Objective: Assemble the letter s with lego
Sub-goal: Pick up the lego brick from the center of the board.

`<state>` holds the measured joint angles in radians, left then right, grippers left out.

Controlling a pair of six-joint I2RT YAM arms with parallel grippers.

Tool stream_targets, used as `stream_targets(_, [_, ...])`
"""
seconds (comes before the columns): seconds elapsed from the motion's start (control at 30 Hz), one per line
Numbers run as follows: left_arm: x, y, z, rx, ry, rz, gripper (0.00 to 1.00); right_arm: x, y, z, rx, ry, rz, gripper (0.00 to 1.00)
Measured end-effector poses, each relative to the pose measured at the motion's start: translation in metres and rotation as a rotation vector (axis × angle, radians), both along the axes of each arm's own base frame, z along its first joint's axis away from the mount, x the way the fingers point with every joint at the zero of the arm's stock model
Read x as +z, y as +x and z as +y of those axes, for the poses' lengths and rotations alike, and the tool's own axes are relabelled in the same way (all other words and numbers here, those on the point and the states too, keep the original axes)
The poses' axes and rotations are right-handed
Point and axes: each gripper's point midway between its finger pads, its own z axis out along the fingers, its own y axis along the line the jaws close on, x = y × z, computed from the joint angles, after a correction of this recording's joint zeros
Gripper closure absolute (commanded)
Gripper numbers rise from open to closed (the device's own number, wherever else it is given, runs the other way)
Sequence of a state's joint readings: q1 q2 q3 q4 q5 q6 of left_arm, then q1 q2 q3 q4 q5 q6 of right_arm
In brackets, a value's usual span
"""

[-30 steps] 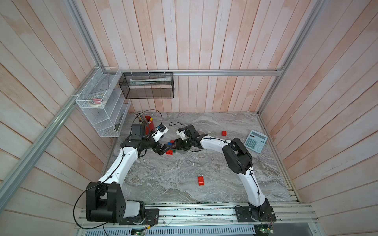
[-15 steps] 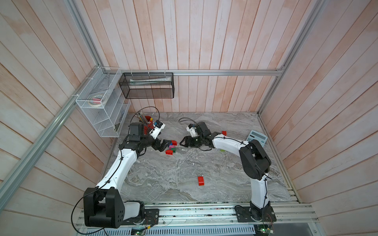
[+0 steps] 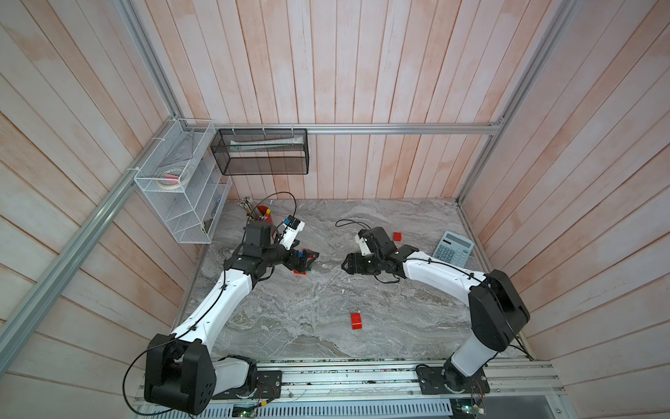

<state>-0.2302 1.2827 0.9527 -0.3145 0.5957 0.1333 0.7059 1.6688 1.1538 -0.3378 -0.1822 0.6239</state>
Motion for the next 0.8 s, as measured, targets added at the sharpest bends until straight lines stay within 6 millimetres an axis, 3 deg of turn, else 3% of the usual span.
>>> stream_targets(0.33, [-0.02, -0.035, -0.014, 0.054, -0.036, 0.144, 0.0, -0.02, -0.073, 0.005, -0.098, -0.123, 0.129, 0.24])
stream_targets(0.57, [-0.033, -0.059, -0.003, 0.113, -0.051, 0.246, 0.0, -0.057, -0.129, -0.017, -0.142, -0.223, 0.234, 0.27])
stream_targets(0.8, [-0.028, -0.077, 0.002, 0.139, -0.087, 0.274, 0.0, -0.069, -0.15, -0.017, -0.137, -0.267, 0.256, 0.36])
